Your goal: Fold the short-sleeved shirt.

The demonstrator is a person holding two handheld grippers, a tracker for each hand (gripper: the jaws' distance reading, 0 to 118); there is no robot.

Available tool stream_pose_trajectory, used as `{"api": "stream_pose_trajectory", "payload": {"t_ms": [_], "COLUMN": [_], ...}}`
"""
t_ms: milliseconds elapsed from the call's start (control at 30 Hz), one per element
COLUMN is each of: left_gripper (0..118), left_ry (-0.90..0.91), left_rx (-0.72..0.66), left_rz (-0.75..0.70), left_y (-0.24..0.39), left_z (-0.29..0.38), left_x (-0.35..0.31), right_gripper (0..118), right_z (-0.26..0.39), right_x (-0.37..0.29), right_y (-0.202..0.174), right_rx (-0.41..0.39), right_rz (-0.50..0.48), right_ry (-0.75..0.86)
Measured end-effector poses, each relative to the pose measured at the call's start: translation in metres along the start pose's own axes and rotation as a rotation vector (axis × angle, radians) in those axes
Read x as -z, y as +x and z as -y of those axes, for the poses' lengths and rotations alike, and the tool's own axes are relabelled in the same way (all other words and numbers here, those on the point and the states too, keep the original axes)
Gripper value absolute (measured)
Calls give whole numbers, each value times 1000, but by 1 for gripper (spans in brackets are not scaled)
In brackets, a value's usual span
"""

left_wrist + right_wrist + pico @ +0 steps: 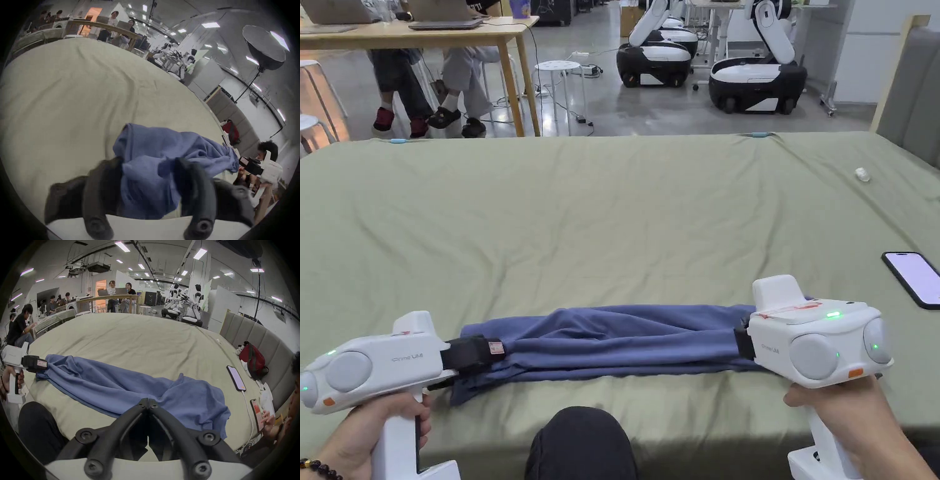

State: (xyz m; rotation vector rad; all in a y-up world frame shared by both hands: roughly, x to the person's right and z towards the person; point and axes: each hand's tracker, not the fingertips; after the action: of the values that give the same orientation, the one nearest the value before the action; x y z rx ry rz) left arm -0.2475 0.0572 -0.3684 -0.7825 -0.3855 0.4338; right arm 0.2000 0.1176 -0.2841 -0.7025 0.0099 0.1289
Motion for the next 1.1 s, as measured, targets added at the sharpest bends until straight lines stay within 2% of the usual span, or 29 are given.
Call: {"api": "stream_pose_trajectory", "payload": {"t_ms": [33, 133, 167, 200, 233, 333, 567, 667, 767, 833, 900, 967, 1100], "left_gripper": [54, 49, 37, 8, 8, 8, 7, 7, 7, 8, 7, 7, 8], "left_ry": [7, 28, 29, 37, 29, 23, 60, 103, 139, 130, 108, 125, 127], "left_rx": [28, -24, -20, -4, -5, 107, 11, 71, 3, 18, 4, 51, 70], "left_rz": [-40, -12, -16, -38, 41, -7, 2, -153, -232, -282, -220, -242, -85], "left_y": [3, 4, 5, 7, 10, 22, -15, -34, -62, -68, -65, -47, -8], "left_z": [3, 1, -1, -1, 0, 1, -17, -27, -35, -37, -37, -34, -34], "left_x": [6, 12, 11, 12, 12, 13, -15, -33, -54, -61, -62, -60, -57], "right_gripper": [0, 0, 0, 0, 0, 0, 0, 0, 0, 0, 0, 0, 0], "right_z": [1, 4, 4, 5, 6, 6, 4, 3, 2, 3, 4, 4, 1], "right_x": [2, 1, 2, 5, 6, 6, 5, 7, 7, 7, 10, 12, 18], "right_y": [0, -3, -2, 0, 0, 2, 6, 7, 6, 5, 3, 0, -6], "right_rx": [2, -9, -8, -4, -1, 7, 21, 17, 13, 11, 10, 2, -2], "right_rz": [-4, 1, 1, 1, 1, 9, 19, 19, 18, 8, 2, -1, -6], "right_ry": [-7, -22, -25, -29, -32, -37, -27, -23, -22, -19, -18, -20, -22]}}
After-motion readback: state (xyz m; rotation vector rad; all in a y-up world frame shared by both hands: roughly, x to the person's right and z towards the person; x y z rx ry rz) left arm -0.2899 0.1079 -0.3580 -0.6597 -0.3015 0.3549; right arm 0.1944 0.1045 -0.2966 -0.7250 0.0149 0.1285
